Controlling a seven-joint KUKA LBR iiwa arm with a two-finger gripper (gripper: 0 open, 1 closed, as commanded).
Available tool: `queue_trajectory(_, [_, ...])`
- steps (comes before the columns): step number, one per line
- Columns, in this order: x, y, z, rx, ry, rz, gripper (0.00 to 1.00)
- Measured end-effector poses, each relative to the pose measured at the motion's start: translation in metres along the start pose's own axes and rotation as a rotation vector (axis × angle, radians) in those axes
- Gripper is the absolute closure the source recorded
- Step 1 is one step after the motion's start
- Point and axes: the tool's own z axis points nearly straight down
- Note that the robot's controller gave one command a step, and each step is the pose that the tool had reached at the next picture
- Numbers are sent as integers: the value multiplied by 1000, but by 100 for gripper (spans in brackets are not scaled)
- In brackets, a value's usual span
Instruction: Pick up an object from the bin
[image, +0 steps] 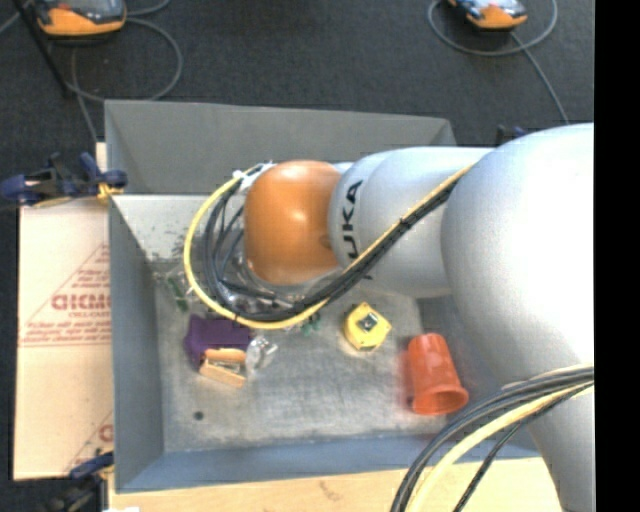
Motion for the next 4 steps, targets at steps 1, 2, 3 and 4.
queue_trajectory(1, [1,1,-3,-3,1,-4,100])
queue_trajectory(2, [1,1,-3,-3,1,-3,100])
queue_trajectory(3, [3,1,-8,-5,6,-3,100])
queue_trajectory(4, [3,1,-29,-5,9,-1,100])
